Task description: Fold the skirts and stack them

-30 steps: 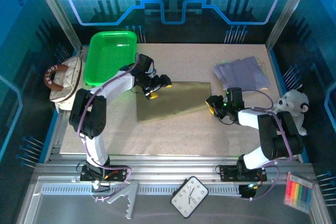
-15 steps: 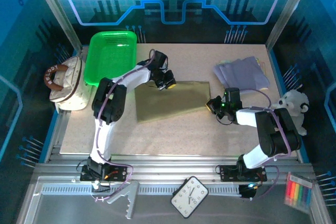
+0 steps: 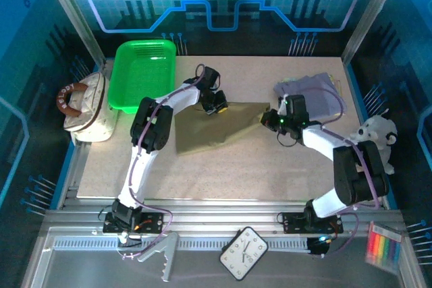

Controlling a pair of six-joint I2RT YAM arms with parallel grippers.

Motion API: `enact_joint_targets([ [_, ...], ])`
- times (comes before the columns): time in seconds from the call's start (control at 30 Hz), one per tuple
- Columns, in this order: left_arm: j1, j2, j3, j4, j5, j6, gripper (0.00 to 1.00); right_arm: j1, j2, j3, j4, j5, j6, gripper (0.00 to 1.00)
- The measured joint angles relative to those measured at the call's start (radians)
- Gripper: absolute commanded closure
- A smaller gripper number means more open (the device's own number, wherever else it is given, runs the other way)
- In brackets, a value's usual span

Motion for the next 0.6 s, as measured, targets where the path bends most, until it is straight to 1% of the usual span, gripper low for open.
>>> enact_joint_targets([
  [0.1,0.000,-0.029,-0.019,-0.013,0.006,0.004,0.75,0.005,-0.036,0.042,-0.032,0.008,-0.077,1.00],
  [0.23,-0.001,-0.154,-0.114,-0.056,0.006,0.023,0.74,-0.002,-0.043,0.037,-0.070,0.020,-0.117,1.00],
  [0.37,-0.012,-0.352,-0.265,-0.067,0.027,0.032,0.77,-0.002,-0.041,0.024,-0.098,0.027,-0.126,1.00],
  [0.43,-0.030,-0.420,-0.320,-0.064,0.057,0.033,0.79,-0.002,-0.036,0.023,-0.103,0.028,-0.125,1.00],
  [0.5,-0.060,-0.447,-0.356,-0.061,0.091,0.032,0.82,-0.002,-0.029,0.023,-0.105,0.029,-0.125,1.00],
  [0.6,-0.118,-0.423,-0.375,-0.056,0.130,0.028,0.85,-0.002,-0.018,0.023,-0.106,0.029,-0.125,1.00],
])
